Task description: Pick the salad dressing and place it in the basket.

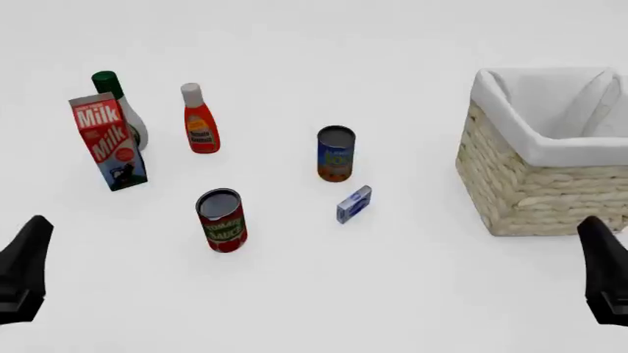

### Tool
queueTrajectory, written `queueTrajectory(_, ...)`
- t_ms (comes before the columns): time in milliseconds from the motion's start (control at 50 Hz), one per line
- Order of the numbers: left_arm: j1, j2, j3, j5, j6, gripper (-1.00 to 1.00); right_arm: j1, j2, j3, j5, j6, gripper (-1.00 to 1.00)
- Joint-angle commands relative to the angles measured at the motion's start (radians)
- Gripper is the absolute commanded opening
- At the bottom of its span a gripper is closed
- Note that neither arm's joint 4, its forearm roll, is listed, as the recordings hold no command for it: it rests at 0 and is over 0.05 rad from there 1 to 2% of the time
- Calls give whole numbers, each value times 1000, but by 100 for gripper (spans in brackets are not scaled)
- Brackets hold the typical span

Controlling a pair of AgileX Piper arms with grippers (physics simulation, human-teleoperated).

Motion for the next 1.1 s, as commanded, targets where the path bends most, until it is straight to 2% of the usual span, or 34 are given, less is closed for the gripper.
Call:
queueTrajectory(20,2,-25,-6,28,5,100,-3,1,1,1,3,100)
queueTrajectory(180,-10,23,-26,2,19,100,-3,2,4,0,-3,100)
queueTrajectory(280,1,173,-60,-94,32,100,-12,15,4,-10,-10,100)
queueTrajectory(340,27,329,-95,-180,95,100,-16,28,5,-21,-13,100)
queueTrajectory(360,55,392,-120,-207,89,100,-15,36,4,-28,-15,100)
queueTrajectory(380,55,395,-120,-210,89,100,-15,36,4,-28,-15,100)
queueTrajectory(400,41,414,-166,-203,79,100,-14,45,2,-36,-4,100)
queueTrajectory(420,41,414,-166,-203,79,100,-14,46,2,-37,-4,100)
queueTrajectory(500,42,523,-268,-206,46,100,-15,53,3,-46,-3,100)
queueTrajectory(520,30,573,-325,-203,54,100,-15,57,4,-47,-3,100)
queueTrajectory(560,30,590,-348,-200,54,100,-15,54,4,-45,-4,100)
queueTrajectory(640,38,675,-469,-174,33,100,-20,56,5,-46,1,100)
queueTrajectory(680,25,683,-507,-161,66,100,-18,63,5,-52,3,100)
queueTrajectory(740,22,720,-563,-139,65,100,-17,79,6,-66,1,100)
queueTrajectory(780,8,779,-641,-129,73,100,-11,101,5,-89,1,100)
queueTrajectory(860,9,814,-697,-115,70,100,-8,112,5,-102,3,100)
queueTrajectory(880,3,848,-745,-103,70,100,-4,118,6,-107,3,100)
queueTrajectory(900,3,848,-746,-103,70,100,-4,118,6,-108,3,100)
queueTrajectory(960,-7,907,-825,-71,45,100,2,125,6,-112,2,100)
queueTrajectory(1100,-4,1058,-1030,2,85,100,5,120,6,-106,5,100)
